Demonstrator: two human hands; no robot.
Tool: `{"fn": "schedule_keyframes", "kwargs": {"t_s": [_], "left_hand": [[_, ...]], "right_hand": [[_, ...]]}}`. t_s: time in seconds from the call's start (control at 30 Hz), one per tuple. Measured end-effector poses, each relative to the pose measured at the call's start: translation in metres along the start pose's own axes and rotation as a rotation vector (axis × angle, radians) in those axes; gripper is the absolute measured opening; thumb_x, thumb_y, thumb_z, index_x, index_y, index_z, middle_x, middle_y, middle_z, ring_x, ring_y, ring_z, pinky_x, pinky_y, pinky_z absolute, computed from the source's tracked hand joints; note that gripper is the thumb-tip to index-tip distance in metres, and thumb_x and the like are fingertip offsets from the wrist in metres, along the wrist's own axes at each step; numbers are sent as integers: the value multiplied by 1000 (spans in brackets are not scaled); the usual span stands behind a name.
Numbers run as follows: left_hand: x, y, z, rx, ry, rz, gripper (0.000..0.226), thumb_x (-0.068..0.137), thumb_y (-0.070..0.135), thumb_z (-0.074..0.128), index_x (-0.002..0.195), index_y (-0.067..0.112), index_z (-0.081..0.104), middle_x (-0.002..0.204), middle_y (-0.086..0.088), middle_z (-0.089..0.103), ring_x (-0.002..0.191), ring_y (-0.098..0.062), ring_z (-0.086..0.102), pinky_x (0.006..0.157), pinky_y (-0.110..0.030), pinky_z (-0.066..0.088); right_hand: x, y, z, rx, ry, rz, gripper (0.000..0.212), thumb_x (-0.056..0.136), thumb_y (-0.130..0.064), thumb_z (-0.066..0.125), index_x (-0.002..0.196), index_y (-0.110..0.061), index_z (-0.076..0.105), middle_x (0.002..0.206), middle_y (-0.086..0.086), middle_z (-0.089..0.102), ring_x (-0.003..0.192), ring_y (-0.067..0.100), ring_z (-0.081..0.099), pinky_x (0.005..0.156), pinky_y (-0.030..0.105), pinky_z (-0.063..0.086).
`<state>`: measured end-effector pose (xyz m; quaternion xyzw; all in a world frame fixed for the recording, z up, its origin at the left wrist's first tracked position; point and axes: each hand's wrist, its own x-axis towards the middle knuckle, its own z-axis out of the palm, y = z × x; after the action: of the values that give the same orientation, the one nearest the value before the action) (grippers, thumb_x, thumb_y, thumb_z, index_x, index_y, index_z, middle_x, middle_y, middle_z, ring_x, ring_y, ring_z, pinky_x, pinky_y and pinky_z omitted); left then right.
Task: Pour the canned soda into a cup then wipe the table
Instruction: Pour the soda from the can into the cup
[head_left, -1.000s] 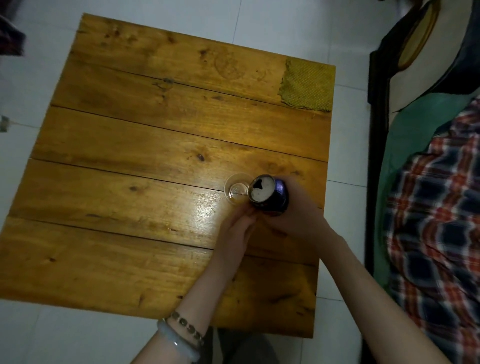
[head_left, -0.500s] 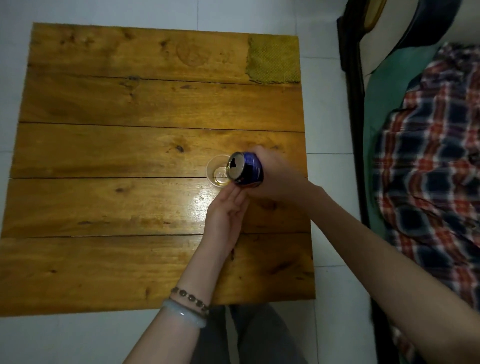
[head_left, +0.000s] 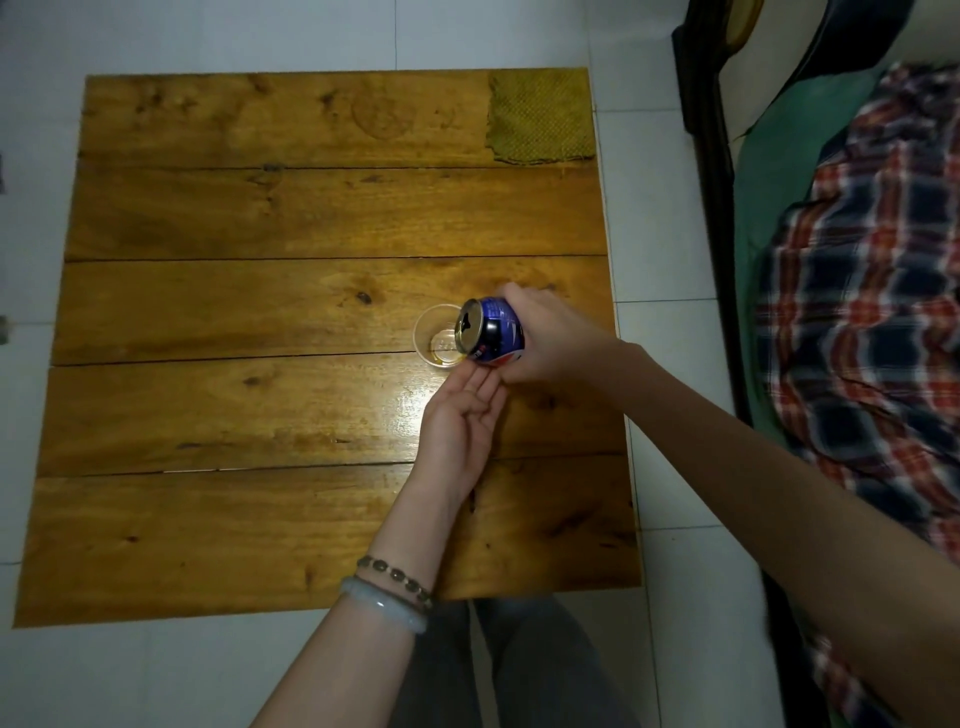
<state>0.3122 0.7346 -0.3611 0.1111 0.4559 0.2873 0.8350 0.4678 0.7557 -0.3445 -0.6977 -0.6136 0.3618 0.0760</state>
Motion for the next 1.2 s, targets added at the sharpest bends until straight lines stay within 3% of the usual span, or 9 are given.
{"fn": "schedule_keyframes", "kwargs": {"t_s": [0.6,1.2], "left_hand": [[0,-8,9,-3,21,-8,75,70,-22,18,137,0,40,131,-14,56,122,-21,52,103,-32,39],[-3,0,13,19,-4,10,70,72,-21,18,131,5,46,126,-10,59,120,-18,53,104,-31,38]], "right_hand": [[1,-1,-14,-146,-99,13,72,64,-35,78,122,-20,39,111,2,51,100,18,46,90,38,45],[4,-11,-21,-204,-96,-10,71,64,-41,77,121,-20,39,109,2,52,99,19,47,87,37,44]]}}
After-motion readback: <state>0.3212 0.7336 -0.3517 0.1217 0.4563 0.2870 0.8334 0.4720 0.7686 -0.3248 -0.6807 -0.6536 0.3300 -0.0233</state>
